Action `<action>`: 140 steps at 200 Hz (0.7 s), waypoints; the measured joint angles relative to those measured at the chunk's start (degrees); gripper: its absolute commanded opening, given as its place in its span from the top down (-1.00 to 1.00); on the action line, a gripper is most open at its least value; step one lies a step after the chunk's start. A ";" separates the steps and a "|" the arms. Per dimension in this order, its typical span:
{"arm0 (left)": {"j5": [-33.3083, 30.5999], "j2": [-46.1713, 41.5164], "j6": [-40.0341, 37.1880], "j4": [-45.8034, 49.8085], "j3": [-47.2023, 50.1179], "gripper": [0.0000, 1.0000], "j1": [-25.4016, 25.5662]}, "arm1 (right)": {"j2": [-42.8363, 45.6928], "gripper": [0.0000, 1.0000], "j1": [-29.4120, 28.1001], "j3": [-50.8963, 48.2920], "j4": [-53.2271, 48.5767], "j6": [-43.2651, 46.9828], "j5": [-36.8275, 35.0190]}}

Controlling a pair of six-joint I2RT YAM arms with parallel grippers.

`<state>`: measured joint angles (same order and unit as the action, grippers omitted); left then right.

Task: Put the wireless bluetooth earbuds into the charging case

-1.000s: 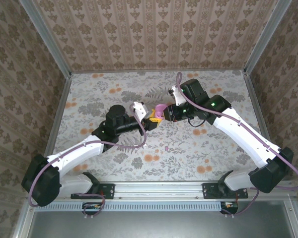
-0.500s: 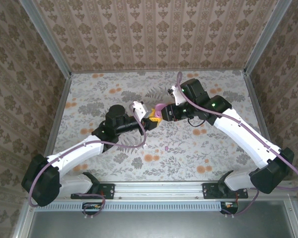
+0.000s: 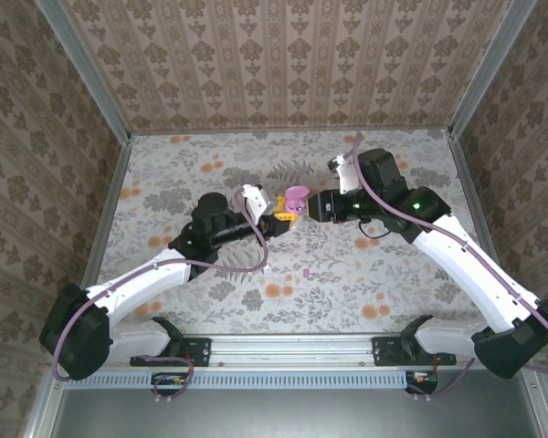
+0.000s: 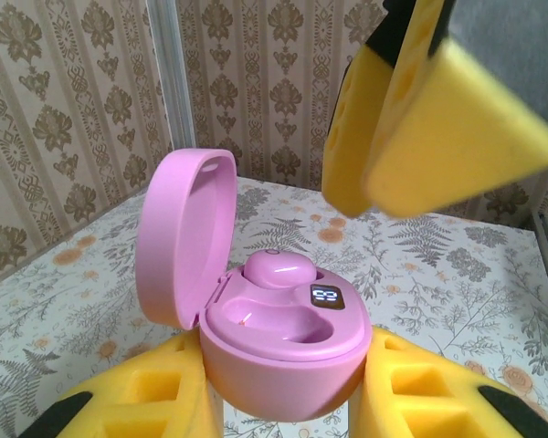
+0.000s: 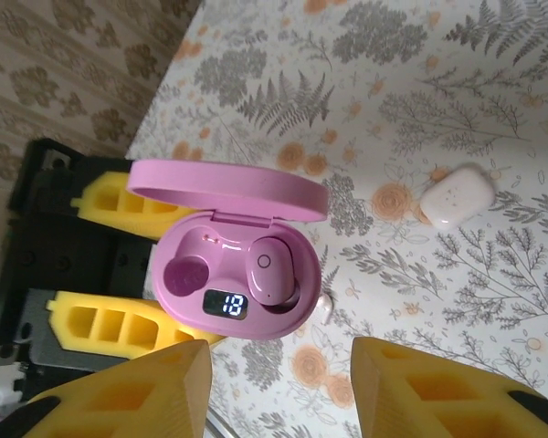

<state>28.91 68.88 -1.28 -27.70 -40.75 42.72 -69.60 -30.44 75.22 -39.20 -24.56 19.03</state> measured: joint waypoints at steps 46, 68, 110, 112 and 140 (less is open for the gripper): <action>-0.20 -0.17 -0.48 -1.57 0.15 0.40 0.00 | 1.31 0.13 1.75 -1.51 2.86 -2.47 2.36; -0.26 -0.96 -1.18 -2.34 0.90 0.40 0.00 | 1.29 0.13 1.97 -2.14 3.26 -3.80 2.91; -0.15 -1.51 -1.84 -2.36 1.01 0.39 0.00 | 0.02 0.12 2.14 -2.45 6.67 -6.88 5.92; -0.15 -1.51 -1.84 -2.36 1.01 0.40 0.00 | -0.11 0.12 2.14 -2.45 6.91 -7.04 6.12; -0.13 -1.53 -1.84 -2.36 1.01 0.39 0.00 | -1.86 0.13 2.19 -2.45 8.66 -8.28 7.69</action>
<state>28.77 67.35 -3.11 -30.06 -39.75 42.72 -71.46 -28.25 72.77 -30.55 -32.84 26.72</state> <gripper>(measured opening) 0.323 0.437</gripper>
